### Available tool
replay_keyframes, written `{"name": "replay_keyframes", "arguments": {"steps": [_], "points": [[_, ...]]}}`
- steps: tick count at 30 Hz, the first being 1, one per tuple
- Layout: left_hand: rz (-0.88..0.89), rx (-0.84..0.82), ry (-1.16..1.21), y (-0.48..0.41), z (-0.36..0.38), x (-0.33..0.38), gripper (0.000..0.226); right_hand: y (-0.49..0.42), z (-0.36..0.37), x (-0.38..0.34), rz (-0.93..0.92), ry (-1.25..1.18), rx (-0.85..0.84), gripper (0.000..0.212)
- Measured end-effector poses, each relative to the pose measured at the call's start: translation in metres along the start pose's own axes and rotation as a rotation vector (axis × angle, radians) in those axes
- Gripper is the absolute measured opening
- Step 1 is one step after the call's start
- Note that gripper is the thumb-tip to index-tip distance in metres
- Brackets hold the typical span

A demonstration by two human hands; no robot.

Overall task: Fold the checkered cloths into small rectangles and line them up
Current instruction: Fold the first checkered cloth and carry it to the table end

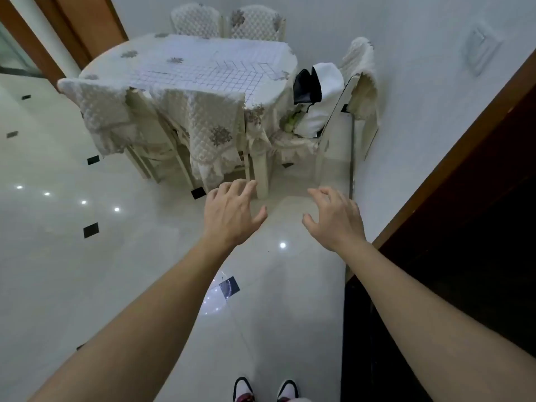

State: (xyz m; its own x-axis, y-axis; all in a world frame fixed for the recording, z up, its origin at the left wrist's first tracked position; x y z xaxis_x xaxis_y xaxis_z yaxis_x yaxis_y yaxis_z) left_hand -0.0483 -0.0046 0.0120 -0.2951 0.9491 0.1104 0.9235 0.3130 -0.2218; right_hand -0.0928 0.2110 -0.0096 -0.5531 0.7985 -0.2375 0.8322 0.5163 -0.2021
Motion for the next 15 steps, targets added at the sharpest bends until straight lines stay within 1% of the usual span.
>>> {"name": "replay_keyframes", "arguments": {"steps": [7,15], "points": [[0.009,0.005,-0.01,-0.016,0.007,0.012,0.063,-0.011,0.003,0.028,0.025,-0.002,-0.035,0.057],[0.022,-0.007,-0.016,-0.079,0.032,0.015,0.065,-0.07,0.019,0.053,0.053,-0.003,-0.056,0.059]]}}
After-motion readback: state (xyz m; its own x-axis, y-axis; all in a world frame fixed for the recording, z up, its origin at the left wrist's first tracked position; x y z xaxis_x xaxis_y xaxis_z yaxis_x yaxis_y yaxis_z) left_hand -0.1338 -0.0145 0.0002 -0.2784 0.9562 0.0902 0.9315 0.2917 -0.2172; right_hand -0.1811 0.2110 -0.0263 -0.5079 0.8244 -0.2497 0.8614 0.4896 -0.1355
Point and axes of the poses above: each hand's wrist, its own y-axis away from the middle knuckle, its own z-axis out of the palm, x = y × z, the point moved 5 cm from there along -y, towards the middle knuckle, and after that the axes turned 13 degrees about -z, right-handed, at the moved point
